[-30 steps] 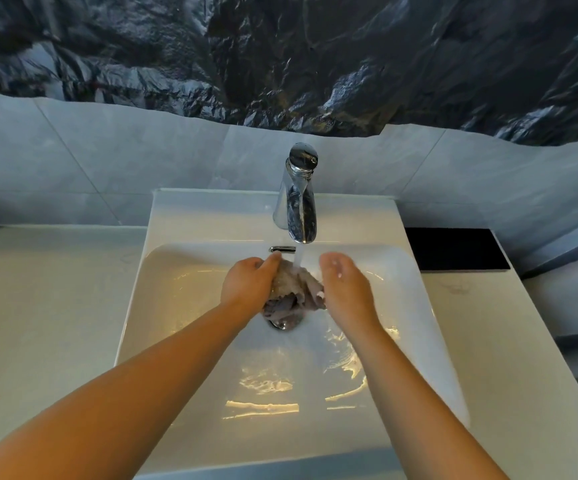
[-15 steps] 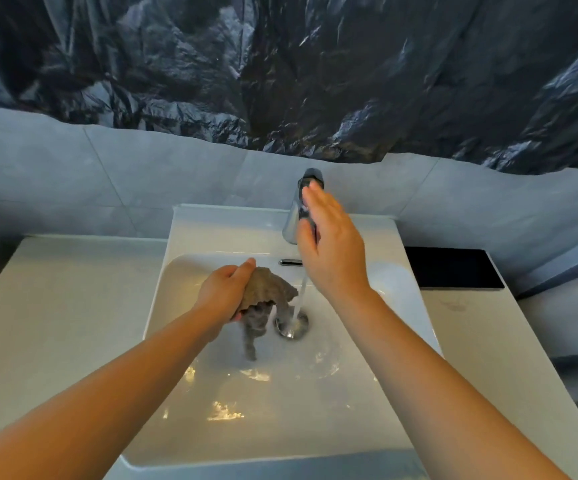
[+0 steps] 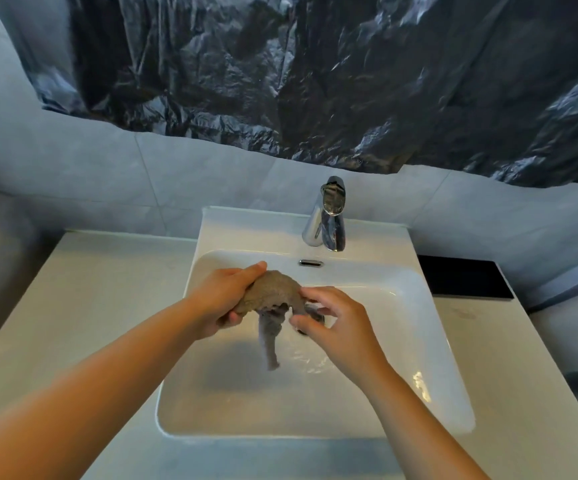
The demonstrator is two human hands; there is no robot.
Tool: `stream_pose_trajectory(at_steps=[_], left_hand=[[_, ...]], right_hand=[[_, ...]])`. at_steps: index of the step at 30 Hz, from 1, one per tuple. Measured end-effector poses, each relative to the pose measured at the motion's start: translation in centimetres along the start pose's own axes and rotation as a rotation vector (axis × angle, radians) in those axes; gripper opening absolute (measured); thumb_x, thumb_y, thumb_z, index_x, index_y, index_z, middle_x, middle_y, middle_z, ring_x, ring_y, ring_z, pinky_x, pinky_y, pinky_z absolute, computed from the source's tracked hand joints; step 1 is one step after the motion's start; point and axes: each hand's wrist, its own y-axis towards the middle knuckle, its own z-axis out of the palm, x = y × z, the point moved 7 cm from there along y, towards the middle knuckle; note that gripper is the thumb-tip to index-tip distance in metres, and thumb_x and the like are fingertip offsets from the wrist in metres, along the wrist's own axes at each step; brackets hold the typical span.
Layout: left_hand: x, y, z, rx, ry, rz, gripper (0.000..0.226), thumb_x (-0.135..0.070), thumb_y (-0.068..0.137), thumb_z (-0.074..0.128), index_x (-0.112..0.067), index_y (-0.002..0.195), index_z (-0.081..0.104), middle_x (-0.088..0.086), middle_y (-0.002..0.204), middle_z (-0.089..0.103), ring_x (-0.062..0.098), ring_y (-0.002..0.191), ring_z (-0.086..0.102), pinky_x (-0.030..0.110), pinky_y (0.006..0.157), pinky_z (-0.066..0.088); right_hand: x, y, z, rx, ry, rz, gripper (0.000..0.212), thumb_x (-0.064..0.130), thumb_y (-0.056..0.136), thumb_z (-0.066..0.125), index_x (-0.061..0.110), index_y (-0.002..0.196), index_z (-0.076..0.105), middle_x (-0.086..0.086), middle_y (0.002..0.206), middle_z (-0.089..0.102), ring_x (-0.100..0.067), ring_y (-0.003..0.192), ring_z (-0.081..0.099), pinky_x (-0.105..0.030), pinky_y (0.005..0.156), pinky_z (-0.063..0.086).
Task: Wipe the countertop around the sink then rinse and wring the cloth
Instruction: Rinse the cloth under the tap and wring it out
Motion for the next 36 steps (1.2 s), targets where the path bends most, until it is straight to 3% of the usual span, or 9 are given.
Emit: stream_pose_trajectory(at_steps=[3,7,11,14,20,24,29,33,36], left_hand=[[0.3,-0.6,0.2,0.085,0.027,-0.013,0.056,-0.054,0.086,0.058,-0.002,0.106,0.064,0.006,0.064,0.040,0.012,0.046,0.030,0.017,0.036,0.028],[0.3,-1.4,-0.6,0.130,0.294,0.080,0.061,-0.070,0.075,0.055,-0.015,0.098,0.063,0.003,0.072,0.050,0.011,0.054,0.043,0.020,0.049,0.041],[0.1,-1.6,-1.3,0.083,0.431,0.301,0.074,-0.073,0.062,0.064,-0.032,0.123,0.057,-0.007,0.120,0.056,0.014,0.101,0.061,0.031,0.082,0.054],[0.1,-2.1,-1.0,0.087,0.546,0.416,0.068,-0.066,0.061,0.066,-0.034,0.121,0.059,-0.017,0.119,0.059,0.006,0.110,0.055,0.033,0.096,0.049],[-0.4,-2.9,0.8,-0.018,0.518,0.579,0.045,-0.048,0.073,0.073,-0.034,0.114,0.059,-0.019,0.109,0.063,-0.004,0.099,0.059,0.019,0.090,0.050],[-1.0,-3.0,2.7,0.009,0.404,0.648,0.029,-0.035,0.074,0.078,-0.030,0.100,0.066,-0.015,0.096,0.070,-0.002,0.089,0.065,0.029,0.089,0.053],[-2.4,-2.9,3.4,-0.034,0.372,0.673,0.028,-0.035,0.074,0.078,-0.024,0.098,0.067,-0.012,0.093,0.069,0.002,0.085,0.065,0.025,0.082,0.054],[-2.6,-2.6,3.4,-0.022,0.383,0.651,0.020,-0.032,0.069,0.082,-0.022,0.080,0.068,-0.009,0.065,0.056,0.002,0.055,0.047,0.017,0.056,0.041],[-2.1,-2.4,3.5,0.028,0.491,0.667,0.014,-0.028,0.069,0.082,-0.025,0.074,0.069,-0.008,0.078,0.057,0.001,0.065,0.051,0.014,0.063,0.042]], right_hand=[[0.8,0.2,-0.4,-0.032,-0.054,-0.051,0.010,0.012,0.084,0.067,0.021,0.087,0.071,0.011,0.087,0.066,-0.005,0.084,0.062,-0.016,0.073,0.050],[2.1,0.8,-1.5,-0.027,0.024,-0.007,0.014,0.019,0.094,0.055,0.021,0.082,0.062,0.004,0.076,0.063,-0.009,0.071,0.058,-0.024,0.065,0.049],[4.7,1.7,-1.8,-0.001,-0.050,-0.044,0.017,0.024,0.097,0.051,0.021,0.083,0.060,0.010,0.071,0.056,0.001,0.067,0.051,-0.012,0.059,0.041],[6.6,2.4,-1.7,0.039,-0.196,-0.110,0.017,0.026,0.097,0.050,0.023,0.083,0.060,0.013,0.069,0.055,0.000,0.068,0.051,-0.011,0.059,0.037],[9.9,2.9,-3.8,0.060,-0.265,-0.183,0.020,0.025,0.096,0.051,0.029,0.078,0.059,0.016,0.065,0.053,0.000,0.064,0.049,-0.011,0.056,0.035],[11.3,2.8,-5.7,0.019,-0.207,-0.180,0.019,0.023,0.095,0.054,0.025,0.078,0.062,0.015,0.062,0.055,-0.001,0.060,0.048,-0.012,0.054,0.035],[12.1,2.2,-6.4,0.006,-0.141,-0.206,0.022,0.019,0.096,0.052,0.012,0.077,0.063,-0.008,0.072,0.058,-0.010,0.065,0.049,-0.023,0.059,0.039],[12.2,2.0,-6.6,-0.008,-0.063,-0.217,0.028,0.017,0.095,0.051,0.019,0.068,0.054,0.012,0.058,0.043,-0.003,0.057,0.040,-0.016,0.054,0.033],[12.2,2.1,-6.9,-0.027,-0.052,-0.218,0.025,0.025,0.091,0.050,0.021,0.067,0.054,0.012,0.060,0.044,-0.005,0.060,0.042,-0.017,0.055,0.035]])
